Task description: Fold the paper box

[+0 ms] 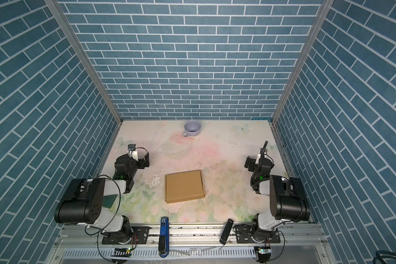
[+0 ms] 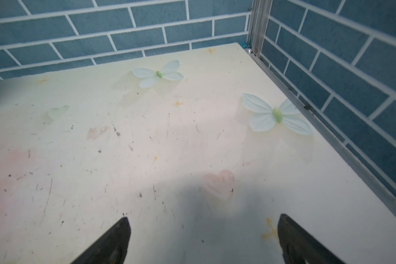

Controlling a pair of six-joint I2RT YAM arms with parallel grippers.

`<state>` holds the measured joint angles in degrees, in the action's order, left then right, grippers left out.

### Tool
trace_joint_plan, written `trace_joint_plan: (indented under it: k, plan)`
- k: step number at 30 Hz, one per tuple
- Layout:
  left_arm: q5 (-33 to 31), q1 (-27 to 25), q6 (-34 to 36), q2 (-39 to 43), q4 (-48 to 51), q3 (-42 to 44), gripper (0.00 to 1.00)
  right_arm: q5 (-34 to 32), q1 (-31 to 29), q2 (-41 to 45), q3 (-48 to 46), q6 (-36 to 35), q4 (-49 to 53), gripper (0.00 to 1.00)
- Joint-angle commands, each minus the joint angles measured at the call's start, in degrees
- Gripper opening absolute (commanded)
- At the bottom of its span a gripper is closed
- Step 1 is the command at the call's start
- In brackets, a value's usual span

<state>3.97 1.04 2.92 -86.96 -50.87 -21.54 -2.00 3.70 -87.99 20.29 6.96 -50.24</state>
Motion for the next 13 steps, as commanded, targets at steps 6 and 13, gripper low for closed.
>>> trace_joint_plan:
  k: [6, 13]
  plan:
    - [1.4, -0.1, 1.1, -0.6, 2.0, -0.9, 1.00, 0.7, 0.0, -0.3, 1.7, -2.8, -0.3, 0.99]
    - [1.1, -0.2, 1.1, -0.5, 1.4, -0.5, 1.00, 0.8, -0.1, -0.2, 1.6, -2.8, -0.4, 0.99]
